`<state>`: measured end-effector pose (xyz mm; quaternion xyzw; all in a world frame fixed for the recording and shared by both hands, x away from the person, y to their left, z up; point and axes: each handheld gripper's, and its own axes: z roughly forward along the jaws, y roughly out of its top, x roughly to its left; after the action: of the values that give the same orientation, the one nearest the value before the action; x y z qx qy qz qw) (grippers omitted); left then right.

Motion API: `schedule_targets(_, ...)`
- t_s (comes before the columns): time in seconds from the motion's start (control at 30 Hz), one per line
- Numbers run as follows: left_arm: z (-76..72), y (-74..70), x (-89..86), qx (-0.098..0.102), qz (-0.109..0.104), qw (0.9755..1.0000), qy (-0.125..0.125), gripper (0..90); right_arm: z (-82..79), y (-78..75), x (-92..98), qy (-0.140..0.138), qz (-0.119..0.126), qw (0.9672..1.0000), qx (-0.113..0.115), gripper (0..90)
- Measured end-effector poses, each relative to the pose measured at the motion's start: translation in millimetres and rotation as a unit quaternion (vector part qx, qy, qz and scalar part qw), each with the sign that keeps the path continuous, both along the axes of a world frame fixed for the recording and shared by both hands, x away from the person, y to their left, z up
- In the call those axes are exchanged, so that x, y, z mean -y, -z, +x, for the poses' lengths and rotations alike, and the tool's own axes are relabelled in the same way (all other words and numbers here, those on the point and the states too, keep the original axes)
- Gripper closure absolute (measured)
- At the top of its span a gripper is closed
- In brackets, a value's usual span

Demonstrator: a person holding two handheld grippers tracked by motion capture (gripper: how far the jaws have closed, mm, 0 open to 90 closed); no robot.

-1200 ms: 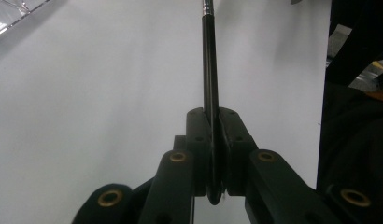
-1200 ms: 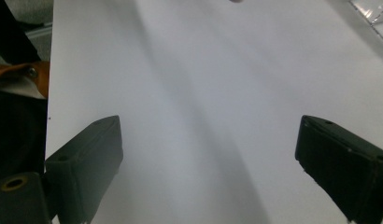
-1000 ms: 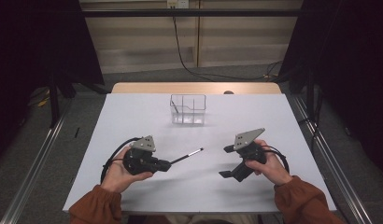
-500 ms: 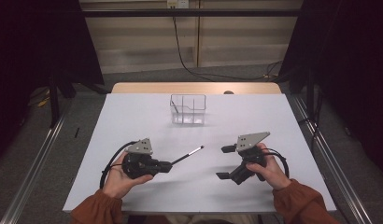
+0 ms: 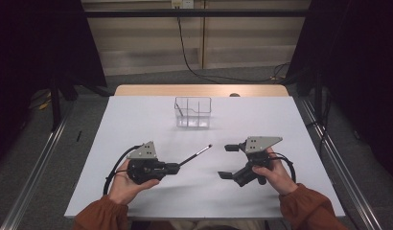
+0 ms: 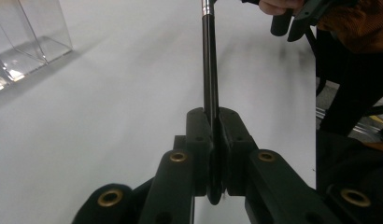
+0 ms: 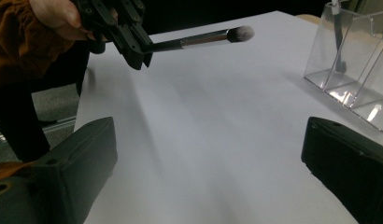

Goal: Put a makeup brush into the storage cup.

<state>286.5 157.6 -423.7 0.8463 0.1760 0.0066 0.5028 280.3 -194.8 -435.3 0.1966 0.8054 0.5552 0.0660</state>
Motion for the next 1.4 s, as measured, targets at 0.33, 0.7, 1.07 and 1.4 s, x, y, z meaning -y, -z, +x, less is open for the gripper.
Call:
schedule_targets(0.33,-0.9,0.3,4.4,0.015,-0.039,0.9991,0.000,84.0,-0.5,-6.6,-4.0,-0.005,0.031,0.9995,0.003,3.2)
schedule_targets(0.7,-1.4,-0.3,12.2,0.030,-0.045,0.9985,-0.005,84.0,2.5,-14.3,-15.9,-0.019,0.064,0.9977,-0.011,9.9)
schedule_targets(1.07,-4.0,-2.3,21.5,0.040,-0.050,0.9979,0.005,84.0,12.5,-16.7,-16.5,-0.019,0.078,0.9965,-0.024,26.2)
schedule_targets(1.4,-3.3,3.6,26.9,0.036,-0.042,0.9984,0.015,83.9,15.3,-14.2,-18.8,-0.037,0.089,0.9943,-0.045,48.5)
